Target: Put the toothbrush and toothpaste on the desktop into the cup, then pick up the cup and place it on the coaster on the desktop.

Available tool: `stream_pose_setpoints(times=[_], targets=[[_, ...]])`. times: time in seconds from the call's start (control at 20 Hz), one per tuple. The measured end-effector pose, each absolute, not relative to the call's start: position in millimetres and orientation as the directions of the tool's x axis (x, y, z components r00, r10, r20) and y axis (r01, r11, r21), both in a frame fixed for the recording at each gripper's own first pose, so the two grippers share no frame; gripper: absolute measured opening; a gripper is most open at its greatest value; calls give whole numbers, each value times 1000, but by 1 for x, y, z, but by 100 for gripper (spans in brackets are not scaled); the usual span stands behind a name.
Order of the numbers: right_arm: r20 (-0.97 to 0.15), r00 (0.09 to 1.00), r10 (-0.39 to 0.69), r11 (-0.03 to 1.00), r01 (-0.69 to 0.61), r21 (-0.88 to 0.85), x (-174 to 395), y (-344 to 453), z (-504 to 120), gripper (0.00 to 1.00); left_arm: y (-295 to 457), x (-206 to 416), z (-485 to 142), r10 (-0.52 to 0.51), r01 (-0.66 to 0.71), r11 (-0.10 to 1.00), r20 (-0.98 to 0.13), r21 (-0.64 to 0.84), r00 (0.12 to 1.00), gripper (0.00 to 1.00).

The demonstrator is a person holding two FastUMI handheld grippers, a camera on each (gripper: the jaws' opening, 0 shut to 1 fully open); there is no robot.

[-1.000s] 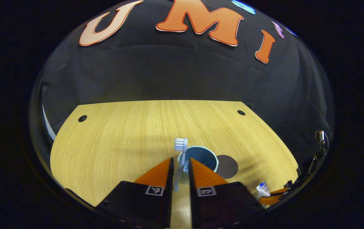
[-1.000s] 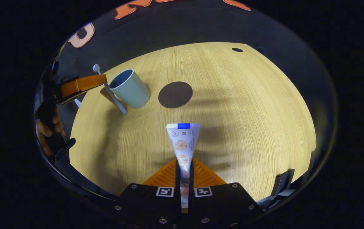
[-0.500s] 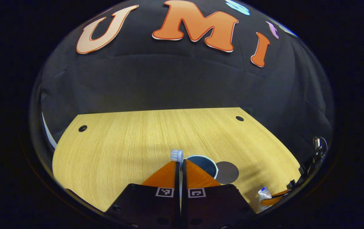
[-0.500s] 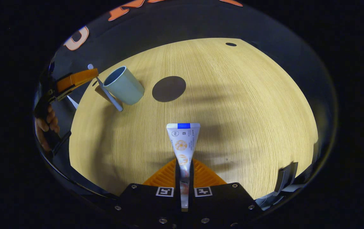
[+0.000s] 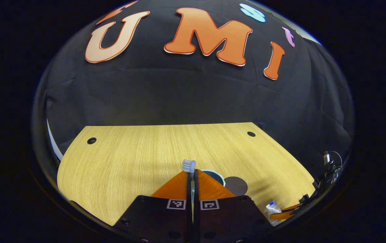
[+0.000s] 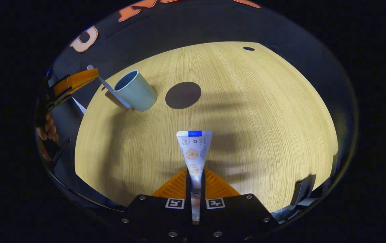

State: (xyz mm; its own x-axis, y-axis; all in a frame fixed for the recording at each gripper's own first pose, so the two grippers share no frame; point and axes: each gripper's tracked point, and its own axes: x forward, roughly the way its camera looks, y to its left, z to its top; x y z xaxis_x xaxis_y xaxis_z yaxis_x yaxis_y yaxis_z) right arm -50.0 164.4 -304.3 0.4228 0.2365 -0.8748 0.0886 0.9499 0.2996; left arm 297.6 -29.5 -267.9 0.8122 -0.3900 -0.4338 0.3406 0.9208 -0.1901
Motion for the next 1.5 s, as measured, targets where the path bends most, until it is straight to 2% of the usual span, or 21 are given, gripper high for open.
stream_pose_setpoints(times=[0.5, 1.1, 1.5], targets=[[-862, 436, 260, 949, 48, 311, -49, 161, -296, 9, -26, 296, -200, -403, 356, 914, -331, -195, 853, 1], [-856, 456, 244, 949, 69, 307, -46, 153, -285, 9, -40, 307, -145, -436, 394, 895, -227, -207, 871, 1], [-856, 473, 207, 953, 101, 287, -43, 150, -278, 9, -56, 323, -208, -469, 390, 879, -353, -273, 810, 1]])
